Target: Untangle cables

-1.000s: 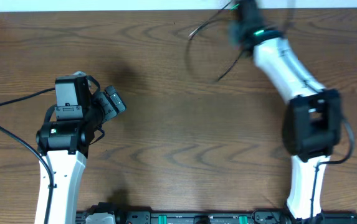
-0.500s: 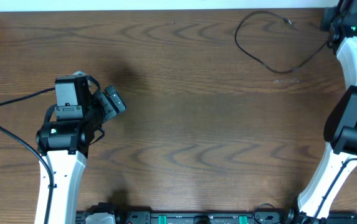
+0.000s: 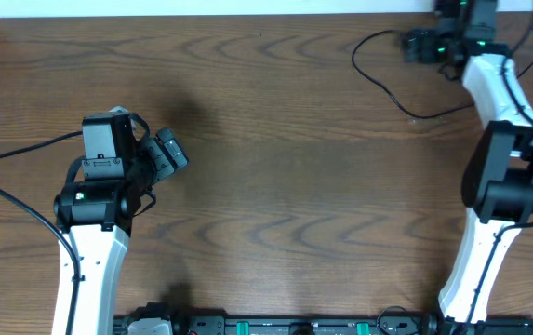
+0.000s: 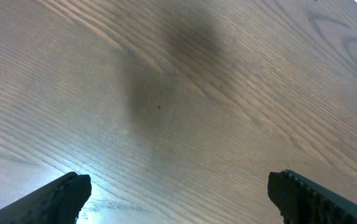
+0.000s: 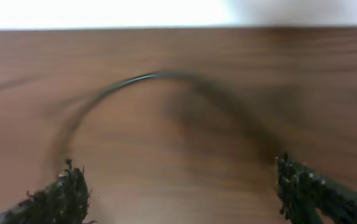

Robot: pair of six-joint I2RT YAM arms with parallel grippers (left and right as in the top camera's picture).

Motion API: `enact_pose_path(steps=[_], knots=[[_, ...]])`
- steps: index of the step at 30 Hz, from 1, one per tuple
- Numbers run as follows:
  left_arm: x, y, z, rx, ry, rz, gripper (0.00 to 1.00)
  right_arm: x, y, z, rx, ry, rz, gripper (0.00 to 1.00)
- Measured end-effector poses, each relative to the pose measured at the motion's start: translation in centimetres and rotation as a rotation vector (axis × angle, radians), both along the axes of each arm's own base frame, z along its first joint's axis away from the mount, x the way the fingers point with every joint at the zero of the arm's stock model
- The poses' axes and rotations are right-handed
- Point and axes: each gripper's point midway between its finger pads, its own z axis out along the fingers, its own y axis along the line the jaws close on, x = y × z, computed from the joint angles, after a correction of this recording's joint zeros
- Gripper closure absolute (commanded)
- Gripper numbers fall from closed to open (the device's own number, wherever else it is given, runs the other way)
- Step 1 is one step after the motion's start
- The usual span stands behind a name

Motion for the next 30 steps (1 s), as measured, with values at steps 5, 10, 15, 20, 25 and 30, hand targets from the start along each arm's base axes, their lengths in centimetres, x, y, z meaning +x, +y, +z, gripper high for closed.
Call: enact_pose_path(steps=[5,10,15,20,25,30], knots=[[0.0,0.0,0.0,0.0,0.0,0.0,0.02,-2.8,8.0,-1.4,0.053,0.105,0.187,0.01],[0.0,0.0,0.0,0.001,0.0,0.0,0.02,-4.9,12.3,-2.7,-0.039,0.169,0.267,0.01],[0.0,0.0,0.0,0.0,0.0,0.0,0.02,-4.6,10.2,-3.5,-0.198,0.178,0.197,0.01],[0.0,0.0,0.0,0.0,0.0,0.0,0.02,-5.1,8.8,-4.8,-0.276,0.221,0.171,0.1],[0.0,0.0,0.0,0.0,0.0,0.0,0.02,-5.7,8.2,-6.1,-0.309,0.257,0.171,0.24],[0.0,0.0,0.0,0.0,0.0,0.0,0.02,-6.6,7.9,-7.5,-0.321,0.287,0.169,0.86]])
